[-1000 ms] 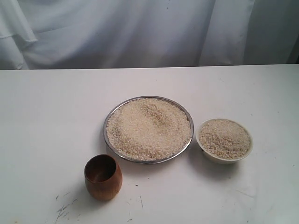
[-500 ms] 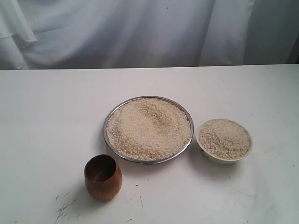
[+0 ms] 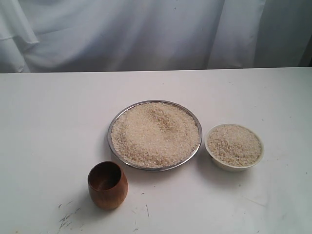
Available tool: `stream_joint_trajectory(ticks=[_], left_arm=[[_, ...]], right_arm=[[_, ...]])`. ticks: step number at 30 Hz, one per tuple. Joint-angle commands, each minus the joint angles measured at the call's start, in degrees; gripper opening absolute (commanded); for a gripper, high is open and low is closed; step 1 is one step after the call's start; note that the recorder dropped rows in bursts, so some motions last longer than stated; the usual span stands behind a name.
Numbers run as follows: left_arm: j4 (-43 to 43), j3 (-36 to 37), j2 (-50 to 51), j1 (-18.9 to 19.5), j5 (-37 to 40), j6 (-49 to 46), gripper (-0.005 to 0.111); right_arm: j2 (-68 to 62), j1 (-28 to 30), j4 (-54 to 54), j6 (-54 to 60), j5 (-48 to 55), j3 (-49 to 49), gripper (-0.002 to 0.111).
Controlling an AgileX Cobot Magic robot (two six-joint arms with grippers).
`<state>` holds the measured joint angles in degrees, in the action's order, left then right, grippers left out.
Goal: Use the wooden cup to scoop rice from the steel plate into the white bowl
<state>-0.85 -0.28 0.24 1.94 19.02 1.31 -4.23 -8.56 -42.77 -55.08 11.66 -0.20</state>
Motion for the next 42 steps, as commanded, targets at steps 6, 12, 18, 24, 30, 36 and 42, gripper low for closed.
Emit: stream_joint_trajectory(ticks=[6, 12, 18, 24, 30, 36, 42], left_arm=[[-0.09, 0.28, -0.24, 0.11, -0.76, 0.03, 0.0], [-0.09, 0.28, -0.24, 0.11, -0.76, 0.03, 0.0], [-0.09, 0.28, -0.24, 0.11, -0.76, 0.03, 0.0], [-0.09, 0.28, -0.24, 0.11, -0.76, 0.03, 0.0], [-0.09, 0.28, -0.24, 0.11, -0.76, 0.03, 0.0], [-0.09, 0.28, -0.24, 0.11, -0.76, 0.03, 0.0], [-0.09, 0.28, -0.24, 0.11, -0.76, 0.03, 0.0]], right_arm=[[0.36, 0.28, 25.37, 27.38, -0.46, 0.2, 0.0], [0.36, 0.28, 43.86, 48.41, 0.0, 0.2, 0.0], [0.41, 0.28, 43.86, 48.53, 6.38, 0.2, 0.0], [0.64, 0.28, 47.13, 52.53, 6.38, 0.2, 0.0], [0.68, 0.28, 50.43, 58.14, 5.85, 0.2, 0.0], [0.68, 0.28, 45.27, 55.42, 5.36, 0.2, 0.0], [1.33, 0.79, 43.62, 53.44, 5.46, 0.2, 0.0]])
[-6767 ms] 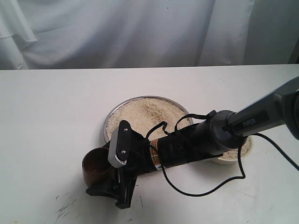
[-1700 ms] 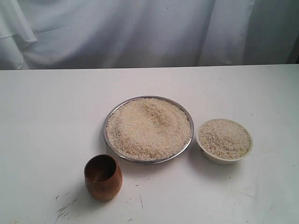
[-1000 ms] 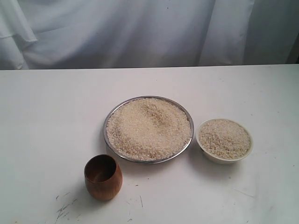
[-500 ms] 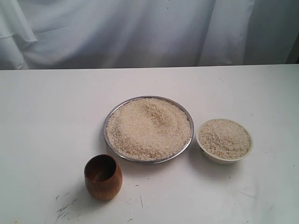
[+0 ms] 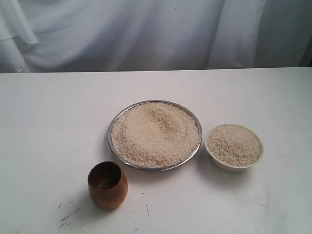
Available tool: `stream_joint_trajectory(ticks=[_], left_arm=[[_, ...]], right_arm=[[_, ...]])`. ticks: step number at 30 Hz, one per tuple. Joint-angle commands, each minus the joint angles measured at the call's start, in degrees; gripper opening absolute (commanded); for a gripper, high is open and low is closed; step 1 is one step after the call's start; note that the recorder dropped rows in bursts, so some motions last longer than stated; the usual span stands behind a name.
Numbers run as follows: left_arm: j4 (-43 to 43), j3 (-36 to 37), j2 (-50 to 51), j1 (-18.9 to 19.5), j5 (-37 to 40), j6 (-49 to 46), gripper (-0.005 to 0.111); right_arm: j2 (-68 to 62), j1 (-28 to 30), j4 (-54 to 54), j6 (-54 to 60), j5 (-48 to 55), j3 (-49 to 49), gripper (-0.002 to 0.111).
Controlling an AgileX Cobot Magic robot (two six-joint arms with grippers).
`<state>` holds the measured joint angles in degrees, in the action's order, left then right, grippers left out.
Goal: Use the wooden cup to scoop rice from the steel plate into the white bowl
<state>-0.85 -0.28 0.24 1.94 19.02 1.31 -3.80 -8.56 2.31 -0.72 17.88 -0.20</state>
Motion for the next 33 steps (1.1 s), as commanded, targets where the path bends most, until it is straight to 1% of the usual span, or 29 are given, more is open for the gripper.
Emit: stream_joint_trajectory(ticks=[1, 5, 13, 17, 33], left_arm=[[-0.09, 0.28, -0.24, 0.11, -0.76, 0.03, 0.0], [-0.09, 0.28, -0.24, 0.11, -0.76, 0.03, 0.0], [-0.09, 0.28, -0.24, 0.11, -0.76, 0.03, 0.0], [-0.09, 0.28, -0.24, 0.11, -0.76, 0.03, 0.0], [-0.09, 0.28, -0.24, 0.11, -0.76, 0.03, 0.0]], right_arm=[[1.21, 1.24, -1.46, -0.65, -0.65, 0.2, 0.0], [2.15, 2.02, -1.46, -0.65, -0.05, 0.2, 0.0], [3.21, 2.02, -1.46, -0.62, 0.38, 0.2, 0.0], [3.8, 2.15, -1.46, 1.34, 0.5, 0.2, 0.0], [3.8, 2.15, -1.36, 1.34, 0.95, 0.2, 0.0]])
